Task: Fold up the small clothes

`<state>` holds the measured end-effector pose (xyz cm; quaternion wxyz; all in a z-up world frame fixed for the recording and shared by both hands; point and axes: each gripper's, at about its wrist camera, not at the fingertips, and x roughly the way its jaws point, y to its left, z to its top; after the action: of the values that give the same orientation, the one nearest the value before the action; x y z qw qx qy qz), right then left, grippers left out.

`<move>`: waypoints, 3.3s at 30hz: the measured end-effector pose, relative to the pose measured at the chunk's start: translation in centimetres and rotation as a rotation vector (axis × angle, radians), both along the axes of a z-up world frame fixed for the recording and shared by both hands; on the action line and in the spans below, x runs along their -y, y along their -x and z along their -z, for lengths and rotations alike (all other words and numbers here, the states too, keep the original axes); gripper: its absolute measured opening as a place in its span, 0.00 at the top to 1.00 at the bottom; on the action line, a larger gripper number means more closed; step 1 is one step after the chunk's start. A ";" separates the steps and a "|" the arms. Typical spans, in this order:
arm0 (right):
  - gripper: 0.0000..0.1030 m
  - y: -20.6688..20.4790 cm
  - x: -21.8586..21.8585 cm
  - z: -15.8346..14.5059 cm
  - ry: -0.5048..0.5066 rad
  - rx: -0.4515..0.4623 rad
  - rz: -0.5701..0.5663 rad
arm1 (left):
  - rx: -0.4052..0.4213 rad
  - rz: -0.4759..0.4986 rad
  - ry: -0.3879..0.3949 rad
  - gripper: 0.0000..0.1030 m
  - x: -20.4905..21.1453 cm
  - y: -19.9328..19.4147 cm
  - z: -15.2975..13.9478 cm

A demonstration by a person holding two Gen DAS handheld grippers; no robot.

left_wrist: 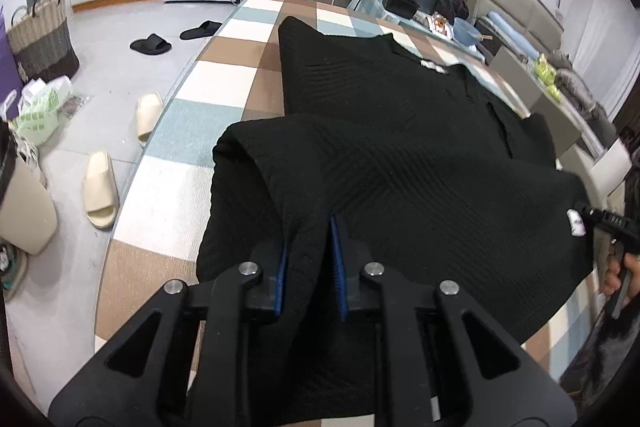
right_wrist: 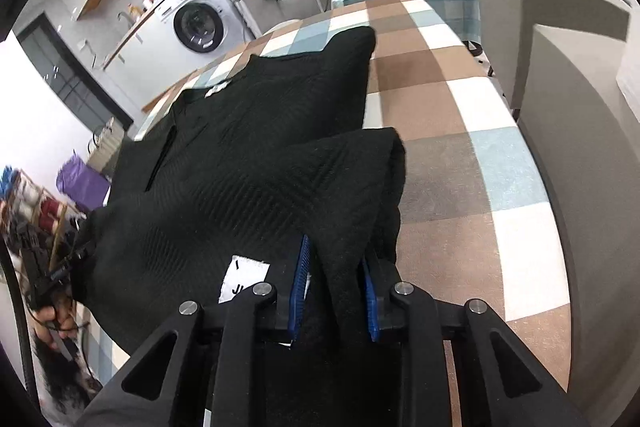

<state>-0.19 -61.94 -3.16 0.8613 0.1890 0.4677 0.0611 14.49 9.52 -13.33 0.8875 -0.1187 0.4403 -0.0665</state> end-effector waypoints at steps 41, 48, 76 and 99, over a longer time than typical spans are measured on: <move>0.62 6.4 2.4 -0.5 -0.111 0.065 0.133 | 0.063 -0.109 0.035 0.62 -2.7 2.5 -1.7; 0.59 7.1 2.4 0.1 -0.152 0.056 0.129 | 0.046 -0.116 0.020 0.51 -2.1 4.2 -1.5; 0.53 4.9 2.1 1.2 -0.110 0.062 0.110 | 0.002 -0.161 0.051 0.47 -3.7 4.6 0.4; 0.96 6.7 1.8 -1.5 -0.173 0.228 0.073 | 0.021 -0.163 0.051 0.78 -3.3 3.9 0.8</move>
<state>-6.92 -63.70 -1.70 0.8910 0.2711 0.3526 0.0910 10.55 12.85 -14.10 0.8911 -0.1762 0.4182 -0.0063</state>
